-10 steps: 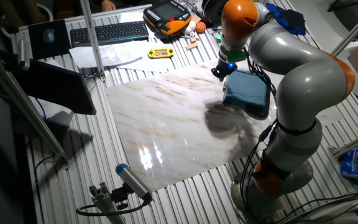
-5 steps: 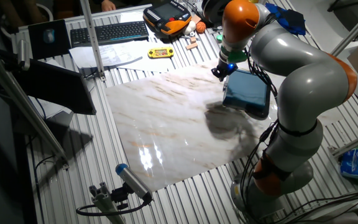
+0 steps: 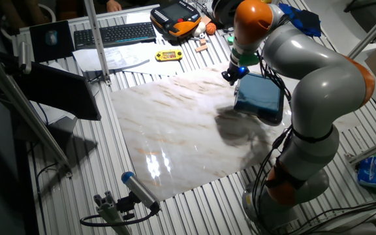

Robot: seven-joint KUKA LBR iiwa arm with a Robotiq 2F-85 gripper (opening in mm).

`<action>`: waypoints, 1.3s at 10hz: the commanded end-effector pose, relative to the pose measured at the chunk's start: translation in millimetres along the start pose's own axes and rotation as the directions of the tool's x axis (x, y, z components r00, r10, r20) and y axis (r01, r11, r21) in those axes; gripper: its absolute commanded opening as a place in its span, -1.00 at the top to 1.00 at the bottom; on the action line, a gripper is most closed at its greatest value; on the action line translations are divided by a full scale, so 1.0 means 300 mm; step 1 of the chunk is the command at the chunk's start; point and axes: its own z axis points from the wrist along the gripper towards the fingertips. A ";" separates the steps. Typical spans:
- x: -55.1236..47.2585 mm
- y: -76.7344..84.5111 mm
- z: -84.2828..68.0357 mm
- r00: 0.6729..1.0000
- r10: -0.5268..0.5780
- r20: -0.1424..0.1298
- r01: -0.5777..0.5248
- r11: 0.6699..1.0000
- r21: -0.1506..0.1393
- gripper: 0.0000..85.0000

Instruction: Take something out of a drawer

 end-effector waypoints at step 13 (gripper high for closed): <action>0.025 0.020 0.104 0.819 0.565 -0.105 -0.570 0.822 -0.024 1.00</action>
